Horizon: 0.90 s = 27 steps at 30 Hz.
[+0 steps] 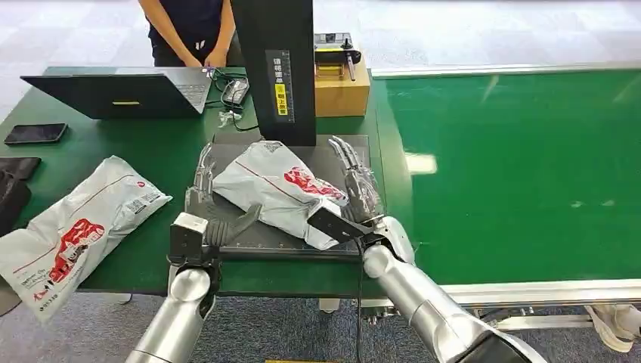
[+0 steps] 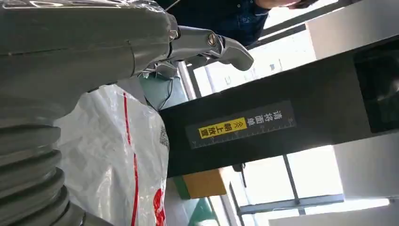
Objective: Moved the parcel from conveyor to table for the left to box.
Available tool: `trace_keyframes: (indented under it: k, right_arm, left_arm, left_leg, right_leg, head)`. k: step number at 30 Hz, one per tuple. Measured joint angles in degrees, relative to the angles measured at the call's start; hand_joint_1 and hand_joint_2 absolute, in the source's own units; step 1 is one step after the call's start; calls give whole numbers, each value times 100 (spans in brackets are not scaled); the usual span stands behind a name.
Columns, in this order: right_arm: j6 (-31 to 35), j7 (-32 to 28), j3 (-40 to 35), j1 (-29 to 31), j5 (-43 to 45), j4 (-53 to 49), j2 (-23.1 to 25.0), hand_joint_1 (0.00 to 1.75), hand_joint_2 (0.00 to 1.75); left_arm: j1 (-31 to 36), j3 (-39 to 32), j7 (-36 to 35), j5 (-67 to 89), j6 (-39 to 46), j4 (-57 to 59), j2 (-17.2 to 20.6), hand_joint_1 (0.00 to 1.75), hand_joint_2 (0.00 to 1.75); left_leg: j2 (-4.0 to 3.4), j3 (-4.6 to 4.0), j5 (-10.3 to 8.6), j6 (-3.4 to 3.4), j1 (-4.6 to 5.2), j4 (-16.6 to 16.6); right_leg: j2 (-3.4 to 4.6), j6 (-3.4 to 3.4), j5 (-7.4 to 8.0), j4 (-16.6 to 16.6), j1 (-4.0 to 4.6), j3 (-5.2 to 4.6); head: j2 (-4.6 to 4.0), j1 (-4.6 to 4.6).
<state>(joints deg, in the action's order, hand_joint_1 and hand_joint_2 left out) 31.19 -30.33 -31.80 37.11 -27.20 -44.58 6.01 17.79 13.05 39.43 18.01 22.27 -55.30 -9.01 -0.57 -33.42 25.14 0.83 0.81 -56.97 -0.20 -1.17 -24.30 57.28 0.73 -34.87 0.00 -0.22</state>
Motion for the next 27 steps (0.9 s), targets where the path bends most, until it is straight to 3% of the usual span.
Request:
trace_keyframes:
  k: [9, 19, 27]
  right_arm:
    - [-1226, -635, 286, -739, 1808, -1484, -190, 0, 175]
    - [-1784, -672, 514, -1462, 2606, -2399, -319, 0, 175]
    - [-1790, -635, 562, -1963, 2632, -3100, -363, 0, 175]
  left_arm:
    - [3, 2, 15, 6, 118, 15, 28, 0, 175]
    - [-82, 0, -413, 670, 258, -303, 155, 0, 175]
    - [43, 11, -1009, 1629, 112, -398, 319, 0, 175]
  left_leg:
    - [1, 0, 1, -1, 0, 0]
    - [1, -1, 2, -1, 0, 0]
    - [1, 0, 2, -1, 0, 0]
  right_leg:
    - [-1, 0, 0, 0, 0, 0]
    - [-1, 0, -1, 0, 0, 1]
    - [0, 0, -1, 0, 1, 1]
  head:
    - [0, 0]
    - [0, -2]
    - [0, 0]
